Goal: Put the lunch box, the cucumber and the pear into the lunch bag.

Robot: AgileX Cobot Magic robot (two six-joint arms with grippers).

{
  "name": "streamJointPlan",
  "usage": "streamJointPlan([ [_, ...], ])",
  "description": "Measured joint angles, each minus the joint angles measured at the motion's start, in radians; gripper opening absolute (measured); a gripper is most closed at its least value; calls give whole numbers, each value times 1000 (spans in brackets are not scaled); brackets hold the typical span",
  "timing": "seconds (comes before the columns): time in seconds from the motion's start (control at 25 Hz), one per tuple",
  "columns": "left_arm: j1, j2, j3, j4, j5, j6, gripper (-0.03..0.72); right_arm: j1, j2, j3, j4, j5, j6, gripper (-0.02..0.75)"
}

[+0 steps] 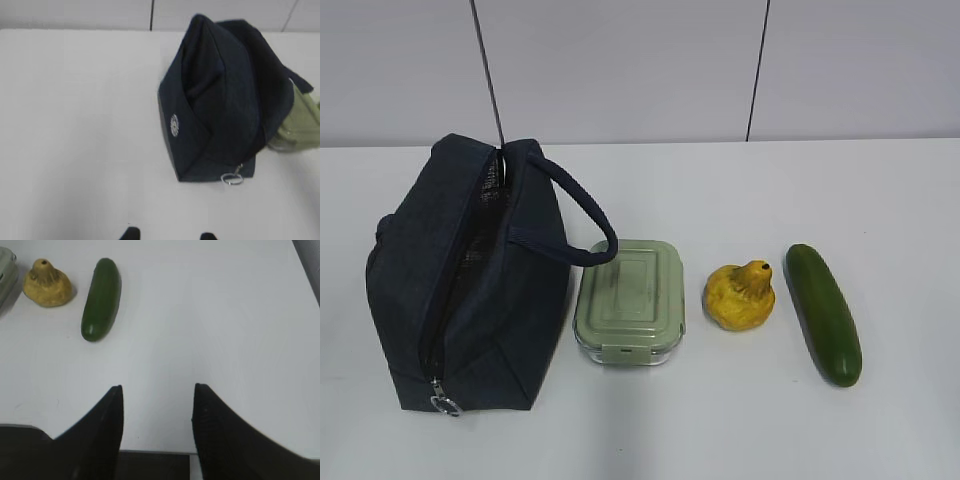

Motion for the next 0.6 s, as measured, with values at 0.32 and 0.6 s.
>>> streamJointPlan([
  [0.32,-104,356,-176,-69,-24,16,242,0,352,-65,17,7,47,363],
  [0.6,-105,669,-319,-202,-104,122,307,0,610,-149,49,-168,52,363],
])
